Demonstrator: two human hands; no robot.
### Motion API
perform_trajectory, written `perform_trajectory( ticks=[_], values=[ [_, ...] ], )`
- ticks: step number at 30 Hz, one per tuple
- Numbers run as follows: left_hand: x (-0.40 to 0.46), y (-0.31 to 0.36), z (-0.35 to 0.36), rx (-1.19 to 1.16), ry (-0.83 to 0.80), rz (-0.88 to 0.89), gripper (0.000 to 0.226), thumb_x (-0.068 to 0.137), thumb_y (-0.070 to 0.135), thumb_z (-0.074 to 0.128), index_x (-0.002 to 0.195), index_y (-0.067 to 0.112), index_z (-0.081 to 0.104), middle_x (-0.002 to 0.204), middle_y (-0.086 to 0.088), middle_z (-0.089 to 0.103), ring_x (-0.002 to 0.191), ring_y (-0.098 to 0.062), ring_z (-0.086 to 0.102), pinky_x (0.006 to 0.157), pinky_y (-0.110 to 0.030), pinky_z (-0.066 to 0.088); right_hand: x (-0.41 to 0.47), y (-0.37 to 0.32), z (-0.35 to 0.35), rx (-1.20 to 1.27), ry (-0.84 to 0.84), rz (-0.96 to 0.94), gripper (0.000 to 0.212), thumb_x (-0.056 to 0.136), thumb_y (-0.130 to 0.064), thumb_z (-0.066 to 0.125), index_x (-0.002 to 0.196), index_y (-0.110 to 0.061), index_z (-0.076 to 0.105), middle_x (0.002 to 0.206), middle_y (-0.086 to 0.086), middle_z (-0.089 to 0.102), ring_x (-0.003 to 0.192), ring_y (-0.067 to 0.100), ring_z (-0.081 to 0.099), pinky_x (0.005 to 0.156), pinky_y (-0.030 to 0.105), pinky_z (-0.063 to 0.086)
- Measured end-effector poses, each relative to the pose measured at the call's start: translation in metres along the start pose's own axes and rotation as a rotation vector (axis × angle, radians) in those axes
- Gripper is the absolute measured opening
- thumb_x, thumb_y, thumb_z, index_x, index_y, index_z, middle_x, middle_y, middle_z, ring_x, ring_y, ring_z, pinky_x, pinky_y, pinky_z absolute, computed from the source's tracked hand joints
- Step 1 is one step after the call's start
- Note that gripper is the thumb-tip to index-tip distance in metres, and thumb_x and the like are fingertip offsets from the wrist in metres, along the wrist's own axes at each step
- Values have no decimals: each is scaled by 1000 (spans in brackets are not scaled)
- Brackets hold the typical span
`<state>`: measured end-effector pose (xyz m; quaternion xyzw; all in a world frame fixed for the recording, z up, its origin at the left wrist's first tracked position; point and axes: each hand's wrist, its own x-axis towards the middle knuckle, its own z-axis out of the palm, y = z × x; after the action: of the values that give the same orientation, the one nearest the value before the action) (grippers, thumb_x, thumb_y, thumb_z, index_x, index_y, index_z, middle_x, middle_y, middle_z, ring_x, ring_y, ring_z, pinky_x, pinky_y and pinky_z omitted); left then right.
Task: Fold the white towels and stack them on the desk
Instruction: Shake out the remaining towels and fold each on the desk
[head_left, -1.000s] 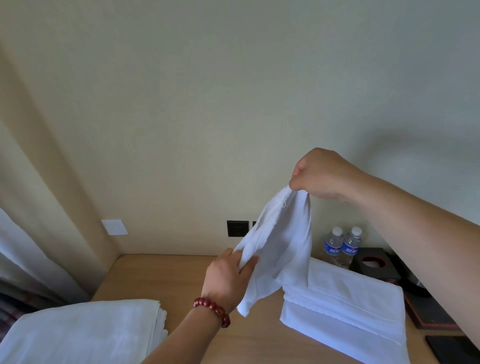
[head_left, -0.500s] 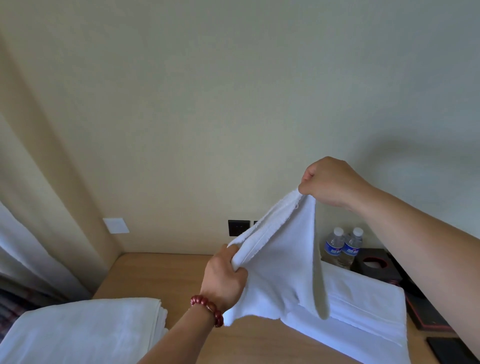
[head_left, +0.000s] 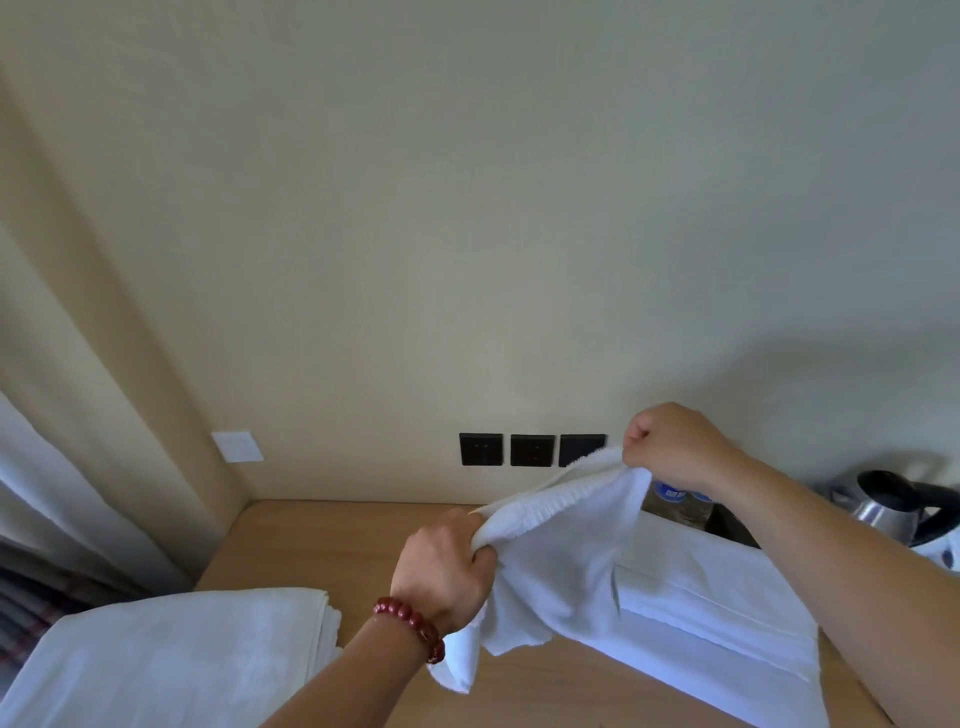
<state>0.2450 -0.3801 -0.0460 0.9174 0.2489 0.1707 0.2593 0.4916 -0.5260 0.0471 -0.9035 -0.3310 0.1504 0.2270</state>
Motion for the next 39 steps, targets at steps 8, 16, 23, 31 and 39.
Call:
perform_trajectory(
  ticks=[8, 16, 23, 31, 39],
  values=[
    [8, 15, -8, -20, -107, 129, 19, 74, 26, 42, 58, 31, 33, 62, 11, 43, 58, -9, 42, 53, -22, 28, -31, 24, 74, -134, -323, -180, 29, 81, -14, 62, 104, -32, 65, 103, -12, 61, 99, 13, 60, 73, 17, 45],
    [8, 35, -1, -22, -219, 308, 9, 74, 30, 42, 65, 28, 43, 71, 10, 47, 62, -11, 43, 58, -24, 32, -59, 3, 104, 384, -507, -349, 118, 69, -28, 91, 153, -53, 14, 142, -29, 39, 119, -13, 47, 98, 18, 45],
    [5, 54, -20, -98, -384, 388, 25, 76, 27, 44, 92, 22, 63, 85, 27, 49, 85, 14, 46, 69, -6, 30, -64, -12, 88, 508, -462, -471, 70, 78, -16, 85, 135, -41, 52, 127, -11, 65, 120, 7, 61, 104, 35, 50],
    [4, 58, -24, -206, -405, 193, 35, 80, 18, 55, 87, 52, 59, 80, 26, 59, 68, 0, 54, 58, -19, 37, -63, 0, 77, 587, -421, -394, 52, 83, -38, 81, 129, -42, 59, 123, -17, 67, 118, 5, 61, 105, 35, 48],
    [12, 51, -25, -392, -473, -83, 5, 72, 26, 60, 71, 27, 65, 70, 13, 57, 67, -7, 52, 67, -30, 40, -71, 8, 68, 602, -257, -409, 10, 92, -43, 56, 89, -39, 65, 83, -19, 61, 79, 0, 53, 73, 13, 40]
  ],
)
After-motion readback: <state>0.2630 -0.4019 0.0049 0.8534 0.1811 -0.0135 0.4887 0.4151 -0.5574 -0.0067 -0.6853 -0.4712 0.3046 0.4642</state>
